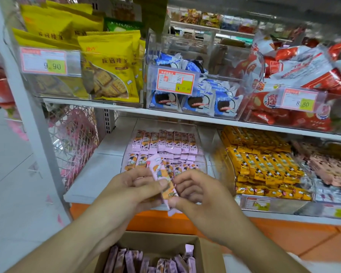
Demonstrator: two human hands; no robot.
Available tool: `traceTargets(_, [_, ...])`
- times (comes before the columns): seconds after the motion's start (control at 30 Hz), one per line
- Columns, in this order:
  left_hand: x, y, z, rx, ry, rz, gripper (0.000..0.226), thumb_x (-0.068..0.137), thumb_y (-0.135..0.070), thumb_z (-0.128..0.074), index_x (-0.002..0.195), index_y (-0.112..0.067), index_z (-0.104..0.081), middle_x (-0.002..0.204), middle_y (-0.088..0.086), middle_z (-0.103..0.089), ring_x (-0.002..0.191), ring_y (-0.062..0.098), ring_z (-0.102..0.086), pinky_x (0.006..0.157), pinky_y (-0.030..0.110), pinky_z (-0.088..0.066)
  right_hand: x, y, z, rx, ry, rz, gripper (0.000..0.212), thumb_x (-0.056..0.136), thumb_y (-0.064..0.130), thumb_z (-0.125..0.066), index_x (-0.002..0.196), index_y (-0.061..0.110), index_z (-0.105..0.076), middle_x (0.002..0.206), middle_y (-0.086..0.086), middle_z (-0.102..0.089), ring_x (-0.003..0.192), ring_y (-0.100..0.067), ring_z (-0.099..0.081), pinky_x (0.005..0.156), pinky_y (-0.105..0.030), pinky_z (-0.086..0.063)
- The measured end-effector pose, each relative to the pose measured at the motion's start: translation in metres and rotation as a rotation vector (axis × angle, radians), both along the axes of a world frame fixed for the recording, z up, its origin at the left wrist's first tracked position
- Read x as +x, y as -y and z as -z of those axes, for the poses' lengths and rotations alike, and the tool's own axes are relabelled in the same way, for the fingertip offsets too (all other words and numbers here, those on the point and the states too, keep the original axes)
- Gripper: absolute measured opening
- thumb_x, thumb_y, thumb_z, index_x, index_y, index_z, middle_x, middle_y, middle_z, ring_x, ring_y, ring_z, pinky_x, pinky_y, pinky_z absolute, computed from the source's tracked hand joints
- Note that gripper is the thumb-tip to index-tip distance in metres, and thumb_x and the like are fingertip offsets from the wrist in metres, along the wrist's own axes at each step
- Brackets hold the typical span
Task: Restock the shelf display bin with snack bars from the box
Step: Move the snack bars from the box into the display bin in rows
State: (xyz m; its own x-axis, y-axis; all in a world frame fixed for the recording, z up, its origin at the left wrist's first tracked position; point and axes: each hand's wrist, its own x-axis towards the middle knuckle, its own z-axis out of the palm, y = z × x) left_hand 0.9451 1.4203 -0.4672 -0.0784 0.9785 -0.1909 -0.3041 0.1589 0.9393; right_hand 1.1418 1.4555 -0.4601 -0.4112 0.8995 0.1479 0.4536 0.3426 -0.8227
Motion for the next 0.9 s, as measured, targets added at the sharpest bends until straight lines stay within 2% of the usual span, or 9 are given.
traceTargets(0.1, [0.002,-0.001,-0.001,-0.008,-0.037,0.006,0.031,0.083,-0.010,-0.080,0.113,-0.005,-0.074,0.093,0.022,-0.076,0.083,0.027,-0.069,0.074,0.035,-0.062,0.001,0.001,-0.003,-0.008,0.071,-0.069,0.062,0.076,0.041,-0.092,0.125,0.046,-0.055,0.113,0.023,-0.063,0.103,-0.006,-0.065,0.087,-0.032,-0.059])
traceTargets(0.2, [0.001,-0.002,0.001,-0.016,-0.112,0.010,0.029,0.083,-0.015,-0.081,0.111,-0.011,-0.077,0.099,0.016,-0.080,0.093,0.038,-0.076,0.084,0.043,-0.062,0.006,0.000,-0.009,0.148,0.216,-0.168,0.095,0.077,0.041,-0.092,0.150,0.055,-0.033,0.145,0.042,-0.035,0.137,0.010,-0.040,0.106,-0.014,-0.041])
traceTargets(0.3, [0.004,-0.004,0.002,-0.025,-0.165,0.022,0.021,0.082,-0.019,-0.083,0.103,-0.017,-0.081,0.100,0.015,-0.080,0.103,0.043,-0.072,0.093,0.050,-0.060,0.005,-0.002,-0.006,0.221,0.291,-0.199,0.097,0.080,0.041,-0.089,0.155,0.053,-0.030,0.157,0.040,-0.025,0.147,0.013,-0.025,0.117,-0.016,-0.029])
traceTargets(0.43, [0.005,-0.010,0.001,-0.016,-0.245,0.083,0.021,0.090,-0.020,-0.078,0.111,-0.017,-0.079,0.100,0.008,-0.081,0.098,0.031,-0.076,0.101,0.050,-0.058,0.004,-0.007,-0.003,0.116,0.213,-0.081,0.079,0.080,0.031,-0.091,0.140,0.053,-0.045,0.139,0.040,-0.042,0.121,0.020,-0.045,0.088,0.002,-0.040])
traceTargets(0.5, [0.002,-0.016,0.003,0.041,-0.420,0.062,0.023,0.094,-0.028,-0.074,0.117,-0.027,-0.075,0.105,-0.008,-0.080,0.103,0.014,-0.075,0.104,0.043,-0.055,0.005,-0.017,0.000,0.080,0.198,-0.028,0.074,0.079,0.023,-0.092,0.130,0.053,-0.048,0.130,0.038,-0.047,0.113,0.019,-0.049,0.079,0.004,-0.041])
traceTargets(0.57, [-0.007,-0.024,0.013,0.170,-0.818,0.015,0.029,0.099,-0.038,-0.065,0.128,-0.037,-0.067,0.123,-0.024,-0.070,0.118,-0.001,-0.062,0.111,0.034,-0.047,0.006,-0.032,0.003,0.103,0.245,0.018,0.072,0.080,0.024,-0.092,0.128,0.051,-0.046,0.125,0.035,-0.048,0.110,0.019,-0.048,0.077,0.003,-0.040])
traceTargets(0.67, [-0.018,-0.032,0.031,0.346,-1.373,0.149,0.052,0.102,-0.059,-0.037,0.151,-0.044,-0.045,0.155,-0.026,-0.040,0.148,0.003,-0.032,0.122,0.031,-0.026,0.003,-0.058,0.012,0.067,0.298,0.076,0.065,0.082,0.027,-0.089,0.130,0.041,-0.048,0.122,0.024,-0.048,0.111,-0.001,-0.054,0.074,-0.009,-0.044])
traceTargets(0.77, [-0.021,-0.033,0.048,0.289,-1.567,0.267,0.081,0.086,-0.071,-0.004,0.160,-0.044,-0.025,0.167,-0.026,-0.013,0.158,0.006,-0.003,0.122,0.026,0.001,-0.007,-0.076,0.023,0.023,0.311,0.066,0.055,0.088,0.018,-0.083,0.127,0.035,-0.050,0.121,0.018,-0.048,0.107,-0.007,-0.058,0.074,-0.019,-0.047])
traceTargets(0.9, [-0.025,-0.030,0.050,0.319,-1.620,0.237,0.071,0.096,-0.066,-0.012,0.162,-0.043,-0.017,0.172,-0.019,-0.007,0.159,0.008,0.002,0.122,0.027,0.010,-0.024,-0.087,0.038,-0.006,0.348,0.017,0.049,0.091,0.011,-0.078,0.124,0.032,-0.050,0.124,0.015,-0.048,0.105,-0.008,-0.058,0.083,-0.022,-0.047])
